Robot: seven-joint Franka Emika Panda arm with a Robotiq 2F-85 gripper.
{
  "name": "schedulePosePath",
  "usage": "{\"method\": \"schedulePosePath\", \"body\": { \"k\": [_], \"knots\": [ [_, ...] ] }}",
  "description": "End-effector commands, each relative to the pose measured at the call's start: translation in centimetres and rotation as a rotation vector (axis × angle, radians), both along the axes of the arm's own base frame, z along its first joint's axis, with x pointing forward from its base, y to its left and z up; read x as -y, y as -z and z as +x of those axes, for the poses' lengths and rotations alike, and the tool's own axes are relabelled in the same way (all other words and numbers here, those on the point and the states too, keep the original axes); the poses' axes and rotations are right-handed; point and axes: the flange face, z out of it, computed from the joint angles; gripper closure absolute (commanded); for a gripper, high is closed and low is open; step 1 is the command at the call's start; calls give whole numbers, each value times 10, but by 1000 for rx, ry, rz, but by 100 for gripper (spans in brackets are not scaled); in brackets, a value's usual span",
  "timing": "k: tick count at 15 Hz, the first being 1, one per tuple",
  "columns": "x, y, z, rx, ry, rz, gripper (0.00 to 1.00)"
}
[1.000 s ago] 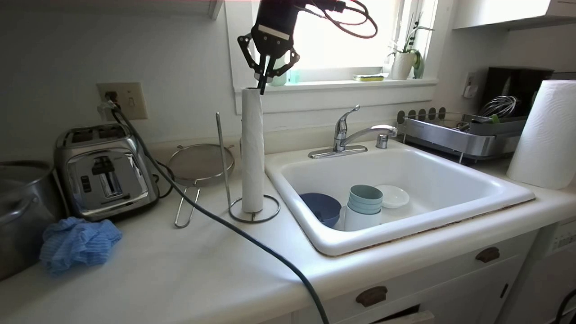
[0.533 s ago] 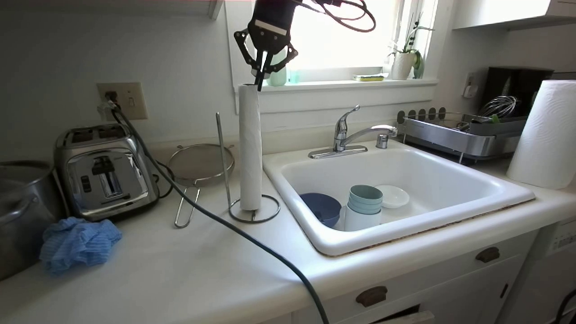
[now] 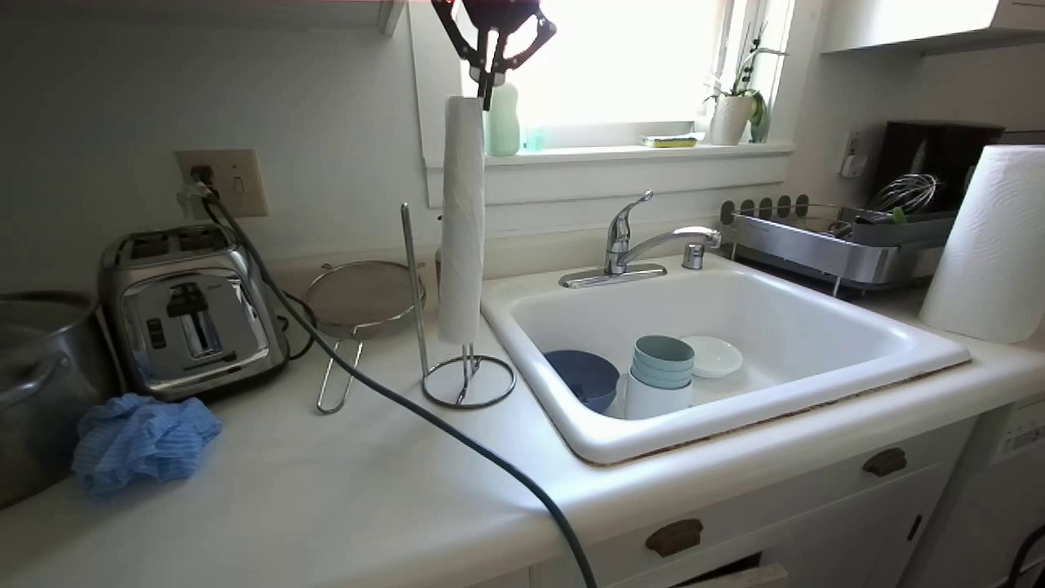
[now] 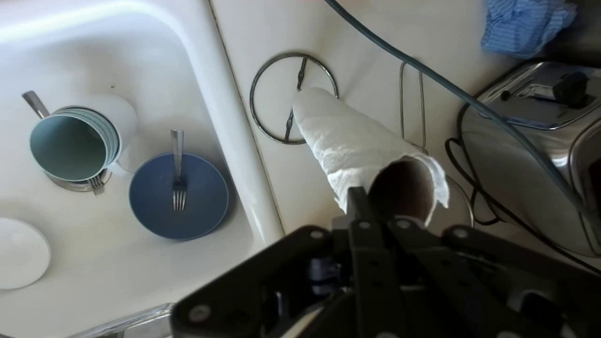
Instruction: Take the paper towel roll off of the stand
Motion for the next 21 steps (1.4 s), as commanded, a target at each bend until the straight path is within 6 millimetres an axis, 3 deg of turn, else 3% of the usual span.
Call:
{"method": "schedulePosePath", "body": {
  "k": [1,9,21],
  "knots": [
    [-6,-30,-1,35,23,-32,100],
    [-16,-98,-29,137,-3,-94,100],
    [-9,-180,-84,269,11,-118,100]
  ]
}}
